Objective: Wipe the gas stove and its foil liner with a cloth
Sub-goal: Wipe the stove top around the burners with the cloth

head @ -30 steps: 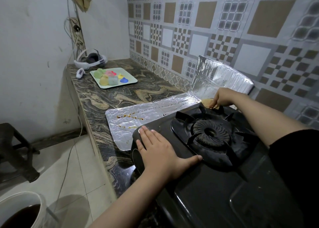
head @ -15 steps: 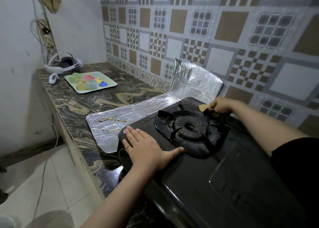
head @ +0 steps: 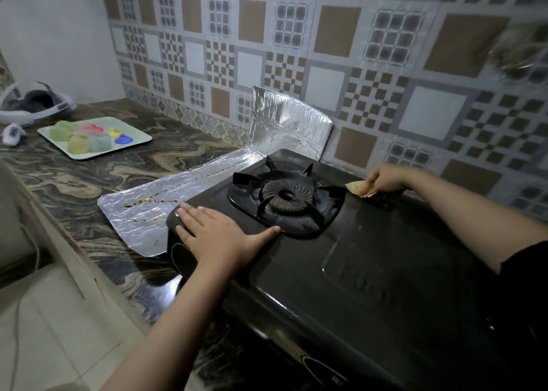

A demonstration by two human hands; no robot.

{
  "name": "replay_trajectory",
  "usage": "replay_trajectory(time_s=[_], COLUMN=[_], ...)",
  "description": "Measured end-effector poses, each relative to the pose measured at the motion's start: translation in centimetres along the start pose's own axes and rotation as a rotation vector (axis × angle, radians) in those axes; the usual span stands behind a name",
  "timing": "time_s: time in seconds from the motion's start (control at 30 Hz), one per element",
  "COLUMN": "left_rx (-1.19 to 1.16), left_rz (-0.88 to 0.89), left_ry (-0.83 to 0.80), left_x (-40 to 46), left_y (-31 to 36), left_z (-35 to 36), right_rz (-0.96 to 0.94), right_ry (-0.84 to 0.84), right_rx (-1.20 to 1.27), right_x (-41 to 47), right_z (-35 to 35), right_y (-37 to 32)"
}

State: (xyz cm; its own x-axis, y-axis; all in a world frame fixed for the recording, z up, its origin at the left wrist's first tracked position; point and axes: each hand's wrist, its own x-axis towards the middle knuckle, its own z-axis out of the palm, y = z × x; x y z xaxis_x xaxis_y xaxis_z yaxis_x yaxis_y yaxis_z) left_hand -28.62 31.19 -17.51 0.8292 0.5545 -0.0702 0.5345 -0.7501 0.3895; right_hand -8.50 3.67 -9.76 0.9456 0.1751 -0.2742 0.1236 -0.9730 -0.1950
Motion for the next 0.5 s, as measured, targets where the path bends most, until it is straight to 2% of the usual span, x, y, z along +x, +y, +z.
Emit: replay_trajectory(time_s=[0.2, 0.37, 0.5], left_rx=[-0.021, -0.023, -0.023], left_rz=[0.01, 0.018, 0.017], left_ry=[0.014, 0.008, 0.002], left_x=[0.1, 0.1, 0.2], left_y=[-0.1, -0.3, -0.3], left_z=[0.1, 0.1, 0.1], right_rz=[0.044, 0.077, 0.14], right_ry=[-0.029, 0.165, 0.109], right_rx=[-0.016, -0.107, -0.133], right_x=[-3.5, -5.2, -4.8], right_z=[0.0, 2.0, 5.8], right_y=[1.0, 0.0, -0.3])
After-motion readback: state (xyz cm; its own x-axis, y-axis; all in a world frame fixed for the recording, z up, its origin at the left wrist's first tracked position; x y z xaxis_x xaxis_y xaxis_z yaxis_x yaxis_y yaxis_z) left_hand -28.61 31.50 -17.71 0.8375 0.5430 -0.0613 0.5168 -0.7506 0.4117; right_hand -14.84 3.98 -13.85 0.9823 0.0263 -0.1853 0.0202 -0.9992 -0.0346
